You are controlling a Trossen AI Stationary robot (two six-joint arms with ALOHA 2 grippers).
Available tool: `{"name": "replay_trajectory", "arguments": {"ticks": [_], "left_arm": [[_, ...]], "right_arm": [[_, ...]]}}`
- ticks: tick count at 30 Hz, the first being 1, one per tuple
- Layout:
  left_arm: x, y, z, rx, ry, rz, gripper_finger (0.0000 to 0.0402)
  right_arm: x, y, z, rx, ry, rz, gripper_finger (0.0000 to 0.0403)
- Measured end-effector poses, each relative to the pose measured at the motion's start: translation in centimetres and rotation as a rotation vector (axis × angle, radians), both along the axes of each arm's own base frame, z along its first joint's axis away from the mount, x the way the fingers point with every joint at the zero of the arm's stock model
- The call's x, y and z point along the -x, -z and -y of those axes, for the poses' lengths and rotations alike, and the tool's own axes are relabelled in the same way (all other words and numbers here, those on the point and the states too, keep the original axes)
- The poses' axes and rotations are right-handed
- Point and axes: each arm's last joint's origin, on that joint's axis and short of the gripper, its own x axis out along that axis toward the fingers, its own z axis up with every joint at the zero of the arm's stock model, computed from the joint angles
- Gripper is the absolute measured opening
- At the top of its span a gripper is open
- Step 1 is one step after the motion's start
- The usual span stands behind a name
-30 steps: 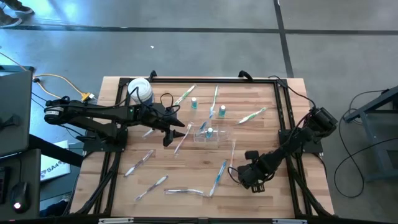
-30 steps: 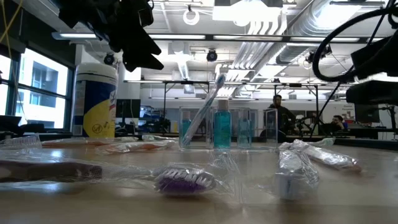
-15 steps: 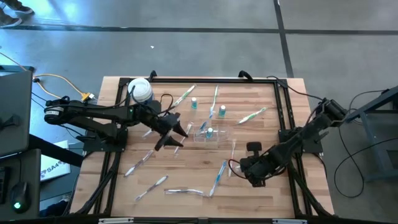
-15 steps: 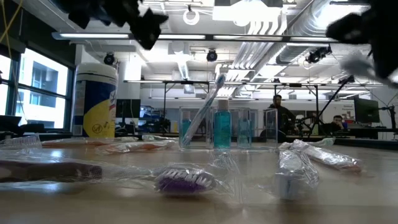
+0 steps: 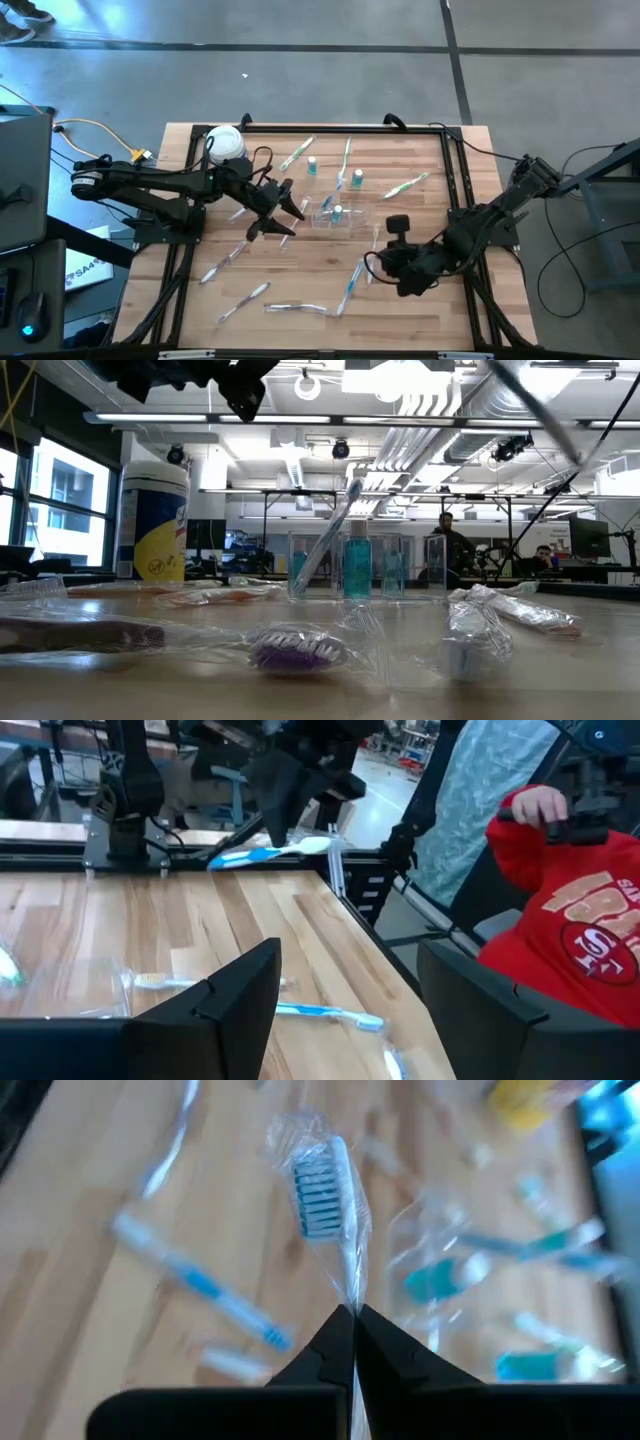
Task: Pick & Place toothbrushing station
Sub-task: Put the right blue toothbrush into the right section of the transparent organizer
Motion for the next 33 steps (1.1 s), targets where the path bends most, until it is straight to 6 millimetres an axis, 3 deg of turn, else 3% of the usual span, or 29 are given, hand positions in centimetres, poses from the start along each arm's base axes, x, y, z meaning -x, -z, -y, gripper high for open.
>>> {"name": "replay_trajectory", "arguments": {"ticks": [4,10,14,17,24,28,33], "left_arm": [[0.0,-0.2,0.0,-0.005,-0.001,0.021,0.0234],[0.0,-0.1,0.0,-0.012,-0.001,0.022,0.0234],[0.4,-0.6,0.0,-0.028,-0.002,0.037,0.0234],[1.2,-0.8,0.1,-0.036,-0.002,0.013,0.0234],[3.0,-1.4,-0.1,-0.108,-0.109,-0.01,0.0234],[3.4,-1.4,-0.1,-0.116,-0.116,-0.025,0.0234],[3.4,-1.1,-0.1,-0.115,-0.115,-0.058,0.0234]], "right_arm": [[-1.1,-1.0,0.8,0.061,0.083,0.153,0.0003],[-2.8,-2.0,2.4,0.086,0.089,0.241,0.0003],[-2.8,-3.9,4.5,0.0,0.038,0.336,0.0003],[-2.0,-4.1,6.8,-0.073,0.021,0.403,0.0003],[0.8,-1.2,11.4,-0.256,-0.082,0.736,0.0003],[1.2,1.5,12.8,-0.289,-0.124,0.877,0.0003],[1.6,2.9,13.9,-0.303,-0.155,0.979,0.0003]]}}
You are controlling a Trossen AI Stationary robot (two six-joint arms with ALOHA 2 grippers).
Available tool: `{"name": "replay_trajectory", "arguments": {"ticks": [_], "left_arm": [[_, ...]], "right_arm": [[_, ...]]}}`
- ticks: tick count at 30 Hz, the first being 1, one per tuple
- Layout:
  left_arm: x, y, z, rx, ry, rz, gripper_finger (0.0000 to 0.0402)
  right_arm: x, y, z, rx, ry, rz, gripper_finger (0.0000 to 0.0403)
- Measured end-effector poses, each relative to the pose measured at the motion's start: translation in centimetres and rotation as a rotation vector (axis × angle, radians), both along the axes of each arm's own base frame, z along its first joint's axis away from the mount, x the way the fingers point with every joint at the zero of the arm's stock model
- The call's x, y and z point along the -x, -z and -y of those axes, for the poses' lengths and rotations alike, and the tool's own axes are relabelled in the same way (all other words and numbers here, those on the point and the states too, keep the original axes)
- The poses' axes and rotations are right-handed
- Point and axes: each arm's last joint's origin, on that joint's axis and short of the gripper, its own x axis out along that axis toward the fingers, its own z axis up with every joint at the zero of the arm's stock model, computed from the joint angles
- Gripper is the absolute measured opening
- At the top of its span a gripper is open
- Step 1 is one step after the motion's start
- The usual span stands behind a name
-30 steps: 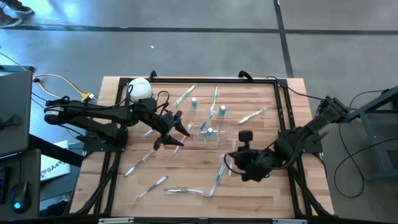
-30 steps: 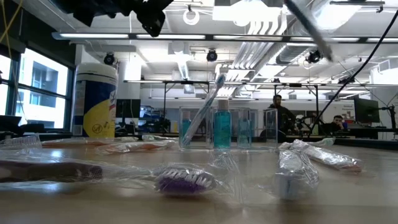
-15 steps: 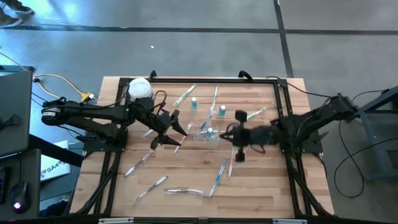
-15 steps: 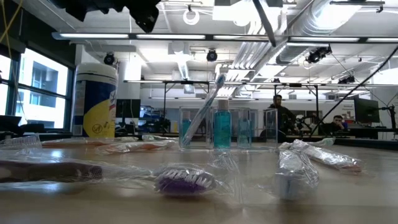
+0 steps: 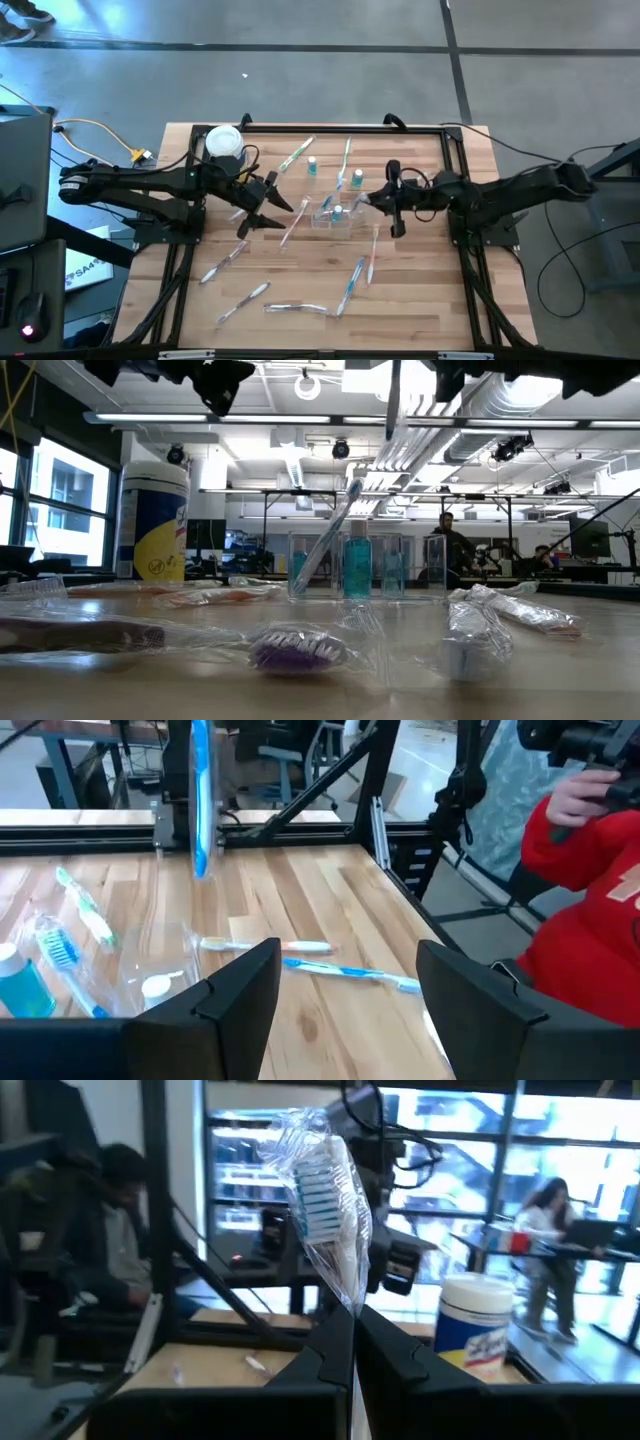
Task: Pick & Place toothbrushing station
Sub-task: Put the right blue toothbrush into the right section of the transparent organizer
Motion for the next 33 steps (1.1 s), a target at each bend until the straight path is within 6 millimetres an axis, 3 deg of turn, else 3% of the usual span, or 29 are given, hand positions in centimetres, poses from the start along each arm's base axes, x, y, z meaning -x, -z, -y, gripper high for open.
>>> {"name": "replay_trajectory", "arguments": {"ticks": [6,11,22,25,33], "left_arm": [[0.1,0.4,0.0,0.007,-0.021,-0.046,0.0234],[-0.1,0.5,-0.1,0.001,-0.053,-0.053,0.0234],[0.0,0.9,-0.2,-0.005,-0.07,-0.095,0.0234],[0.1,1.1,-0.2,-0.004,-0.07,-0.11,0.0234],[0.1,1.0,-0.2,-0.005,-0.072,-0.107,0.0234]], "right_arm": [[0.0,0.2,0.9,0.011,-0.055,0.02,0.0003],[-1.2,1.1,1.6,0.023,-0.081,0.026,0.0003],[-2.9,3.1,5.2,-0.045,-0.098,0.031,0.0003],[-2.4,3.7,5.6,-0.074,-0.085,0.012,0.0003],[1.2,6.0,5.7,-0.143,0.023,0.013,0.0003]]}}
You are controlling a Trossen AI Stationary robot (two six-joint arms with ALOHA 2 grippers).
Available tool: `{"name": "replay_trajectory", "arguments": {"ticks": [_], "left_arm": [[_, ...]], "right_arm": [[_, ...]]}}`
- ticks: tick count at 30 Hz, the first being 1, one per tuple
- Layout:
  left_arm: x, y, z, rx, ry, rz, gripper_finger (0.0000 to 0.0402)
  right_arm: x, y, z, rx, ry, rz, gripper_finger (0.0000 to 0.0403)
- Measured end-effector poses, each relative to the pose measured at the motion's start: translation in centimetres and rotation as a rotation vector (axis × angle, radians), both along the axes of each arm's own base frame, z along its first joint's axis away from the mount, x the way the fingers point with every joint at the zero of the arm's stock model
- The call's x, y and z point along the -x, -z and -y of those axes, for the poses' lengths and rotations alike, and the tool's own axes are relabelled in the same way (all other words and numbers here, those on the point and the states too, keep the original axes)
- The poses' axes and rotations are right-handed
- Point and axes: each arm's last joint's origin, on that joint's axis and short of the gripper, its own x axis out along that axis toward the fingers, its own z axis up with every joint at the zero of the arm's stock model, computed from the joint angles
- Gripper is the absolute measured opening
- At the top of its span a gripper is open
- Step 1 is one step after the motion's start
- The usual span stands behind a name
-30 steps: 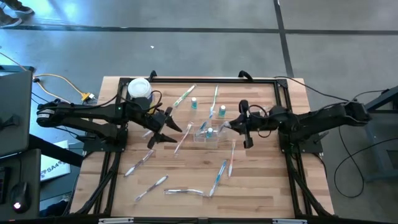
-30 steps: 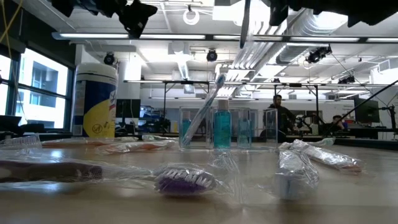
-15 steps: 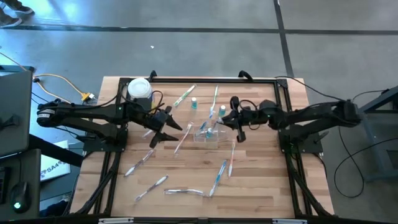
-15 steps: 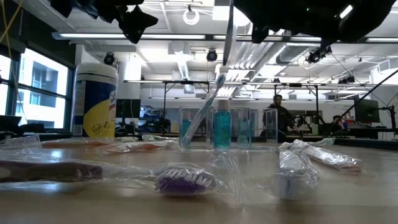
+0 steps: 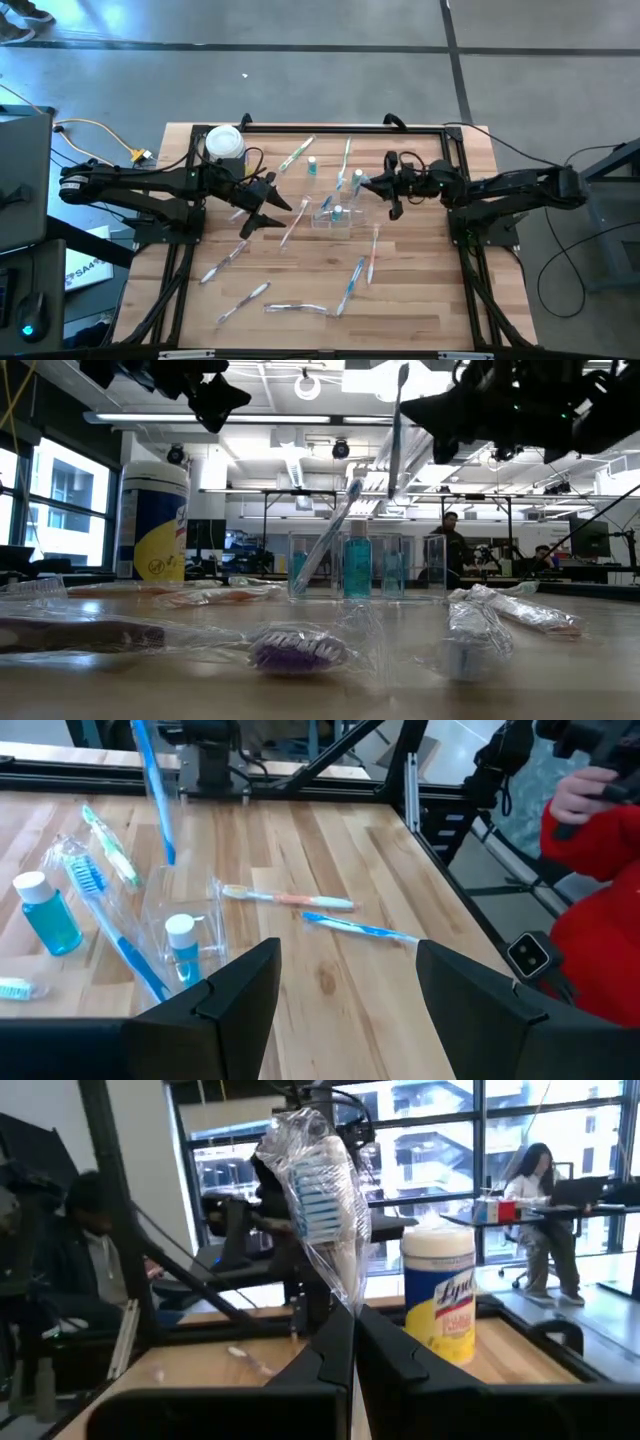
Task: Pick & Place toothbrushing station
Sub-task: Put the right blue toothbrush into the right section of the transparent organizer
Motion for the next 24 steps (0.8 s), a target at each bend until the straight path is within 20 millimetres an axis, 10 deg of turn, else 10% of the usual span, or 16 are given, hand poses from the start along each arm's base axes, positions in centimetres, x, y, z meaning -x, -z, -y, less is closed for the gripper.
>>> {"name": "replay_trajectory", "arguments": {"ticks": [24], "left_arm": [[0.0,0.0,-0.1,0.007,-0.047,-0.005,0.0234]], "right_arm": [[0.8,3.4,-0.6,-0.092,0.194,-0.154,0.0003]]}}
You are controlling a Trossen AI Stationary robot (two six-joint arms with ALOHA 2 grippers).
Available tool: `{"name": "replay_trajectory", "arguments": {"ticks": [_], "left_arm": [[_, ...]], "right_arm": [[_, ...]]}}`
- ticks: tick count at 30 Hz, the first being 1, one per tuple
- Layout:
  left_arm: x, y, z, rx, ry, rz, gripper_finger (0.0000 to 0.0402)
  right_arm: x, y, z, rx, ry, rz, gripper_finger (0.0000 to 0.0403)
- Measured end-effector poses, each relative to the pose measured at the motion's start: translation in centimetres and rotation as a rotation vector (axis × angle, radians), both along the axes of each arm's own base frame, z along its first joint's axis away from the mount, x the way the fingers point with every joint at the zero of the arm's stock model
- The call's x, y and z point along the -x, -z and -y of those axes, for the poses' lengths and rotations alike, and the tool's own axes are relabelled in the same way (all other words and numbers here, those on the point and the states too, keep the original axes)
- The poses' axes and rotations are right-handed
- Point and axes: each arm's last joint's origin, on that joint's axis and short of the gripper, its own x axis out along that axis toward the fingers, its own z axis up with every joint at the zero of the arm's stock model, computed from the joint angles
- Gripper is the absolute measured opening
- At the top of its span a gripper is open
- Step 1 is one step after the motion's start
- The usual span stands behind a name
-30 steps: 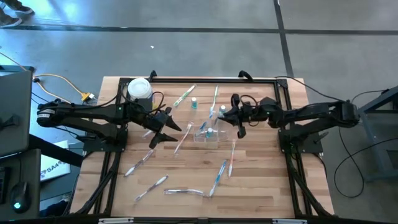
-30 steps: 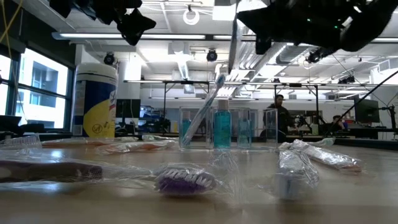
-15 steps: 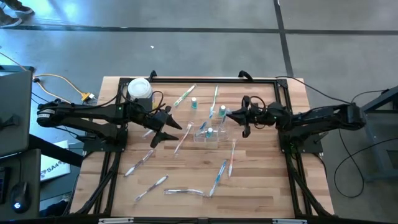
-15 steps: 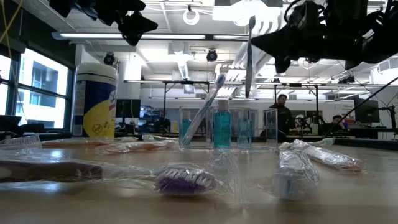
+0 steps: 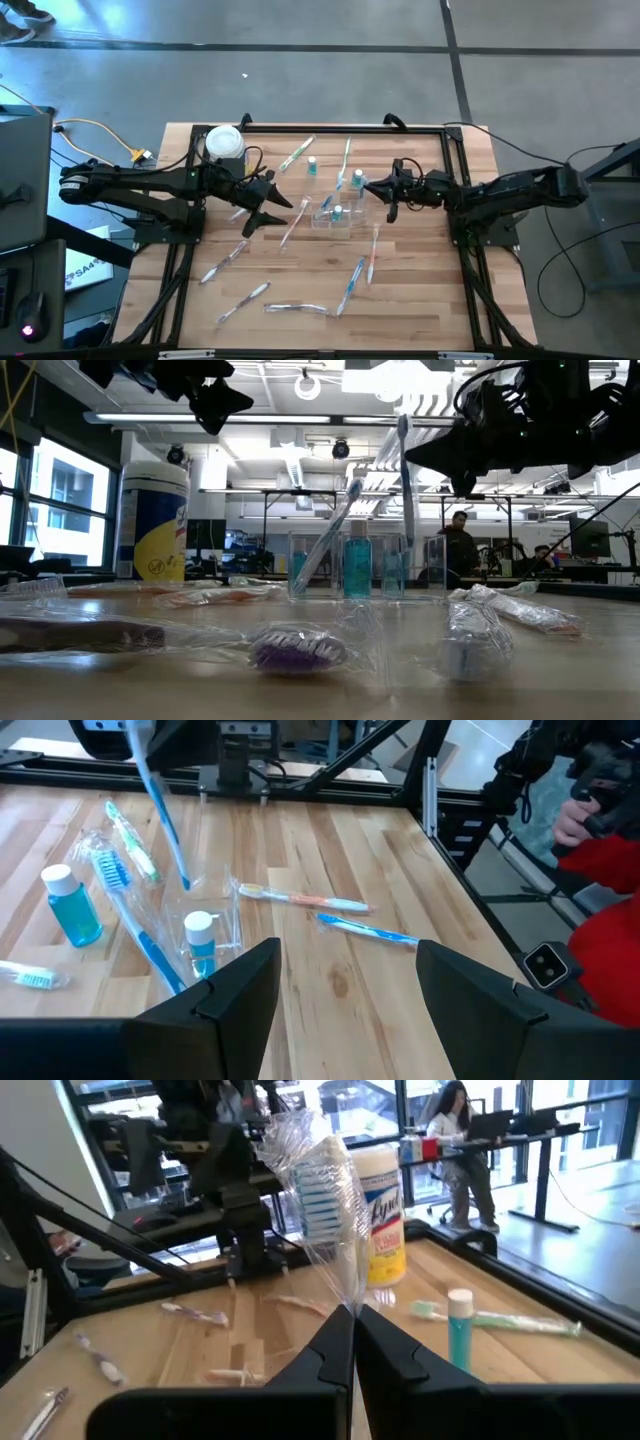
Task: Pick & Place toothbrushing station
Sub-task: Put the right blue toothbrush into the right section of the transparent organizer
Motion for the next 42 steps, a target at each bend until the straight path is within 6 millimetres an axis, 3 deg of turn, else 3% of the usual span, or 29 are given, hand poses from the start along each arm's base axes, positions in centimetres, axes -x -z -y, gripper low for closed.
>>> {"name": "replay_trajectory", "arguments": {"ticks": [5,25,42], "left_arm": [[0.0,0.0,0.0,0.0,0.0,0.002,0.0234],[0.0,0.0,0.0,0.017,-0.005,-0.001,0.0234],[0.0,0.0,0.0,0.018,-0.005,-0.001,0.0234]], "right_arm": [[-0.4,0.2,-0.1,0.006,-0.006,0.024,0.0003],[-2.1,4.2,0.3,-0.013,0.042,-0.052,0.0003],[-2.1,4.4,0.3,-0.027,0.018,-0.061,0.0003]]}}
